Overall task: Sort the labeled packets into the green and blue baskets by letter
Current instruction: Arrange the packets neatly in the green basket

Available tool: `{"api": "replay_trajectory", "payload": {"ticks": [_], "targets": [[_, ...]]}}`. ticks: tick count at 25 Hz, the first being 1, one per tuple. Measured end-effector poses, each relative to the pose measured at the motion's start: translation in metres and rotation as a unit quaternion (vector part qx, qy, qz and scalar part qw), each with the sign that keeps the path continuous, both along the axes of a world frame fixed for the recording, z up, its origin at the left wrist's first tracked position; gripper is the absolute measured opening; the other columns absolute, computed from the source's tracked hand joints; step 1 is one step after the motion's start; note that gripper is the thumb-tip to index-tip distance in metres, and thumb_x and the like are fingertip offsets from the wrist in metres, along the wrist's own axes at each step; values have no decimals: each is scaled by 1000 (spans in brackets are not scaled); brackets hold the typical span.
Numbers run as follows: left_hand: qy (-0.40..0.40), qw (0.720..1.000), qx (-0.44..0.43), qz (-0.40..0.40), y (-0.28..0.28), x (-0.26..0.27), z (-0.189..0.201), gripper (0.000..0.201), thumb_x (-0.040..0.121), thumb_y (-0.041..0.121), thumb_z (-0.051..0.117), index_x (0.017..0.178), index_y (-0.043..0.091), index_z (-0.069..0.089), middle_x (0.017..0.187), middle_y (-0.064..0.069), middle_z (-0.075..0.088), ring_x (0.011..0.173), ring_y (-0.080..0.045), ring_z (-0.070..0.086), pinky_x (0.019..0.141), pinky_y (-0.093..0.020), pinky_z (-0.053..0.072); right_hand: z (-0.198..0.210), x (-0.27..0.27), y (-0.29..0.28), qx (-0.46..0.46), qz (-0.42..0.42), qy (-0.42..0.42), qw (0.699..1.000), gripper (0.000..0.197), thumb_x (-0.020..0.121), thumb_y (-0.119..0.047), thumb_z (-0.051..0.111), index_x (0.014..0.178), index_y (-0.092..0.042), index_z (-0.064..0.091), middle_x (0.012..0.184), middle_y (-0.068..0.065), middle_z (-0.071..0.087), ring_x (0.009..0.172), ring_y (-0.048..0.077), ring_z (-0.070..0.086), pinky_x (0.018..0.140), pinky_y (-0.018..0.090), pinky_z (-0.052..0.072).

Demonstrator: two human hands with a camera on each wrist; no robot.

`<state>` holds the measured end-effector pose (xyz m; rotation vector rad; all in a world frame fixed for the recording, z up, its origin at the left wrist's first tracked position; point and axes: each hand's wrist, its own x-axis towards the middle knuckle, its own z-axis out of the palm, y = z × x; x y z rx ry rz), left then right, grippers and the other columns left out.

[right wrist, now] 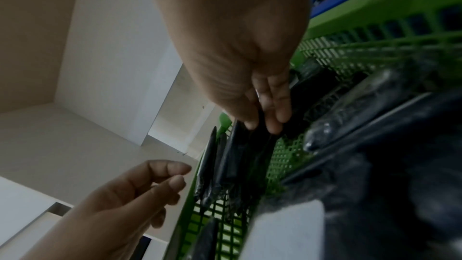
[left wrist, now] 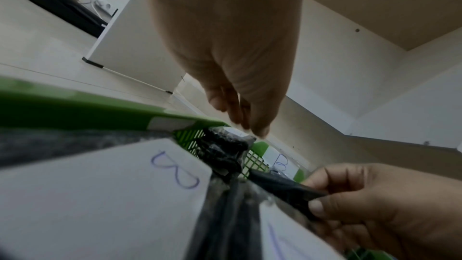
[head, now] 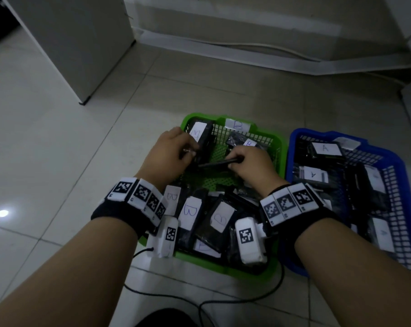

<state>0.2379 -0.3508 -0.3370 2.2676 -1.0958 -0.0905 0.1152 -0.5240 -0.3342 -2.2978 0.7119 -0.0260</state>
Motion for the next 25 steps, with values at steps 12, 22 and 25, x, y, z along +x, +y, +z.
{"api": "replay_trajectory", "payload": {"ticks": [12,22,25], "targets": [[225,920,311,-79,-17,-37,17,54,95,55,27,122,22,61,128,-9,57,117,-24,52,97,-30,36,-5,-20,-5,-75,55,81,992,31,74,-15,78,98,-14,59,117,7,46,106,25,51,81,28,42],[233,876,398,-142,-41,-37,14,54,94,60,27,137,33,46,143,-6,47,130,-24,43,108,-34,29,-3,-21,-1,-111,38,285,951,83,67,-49,78,130,-8,42,133,17,43,118,34,48,89,36,47],[283,900,316,-99,-37,-33,15,55,91,62,32,132,31,53,139,-4,50,127,-22,46,106,-31,29,8,-18,-2,-76,45,278,957,54,78,-32,72,120,-5,52,119,16,54,96,28,56,63,27,43]]}}
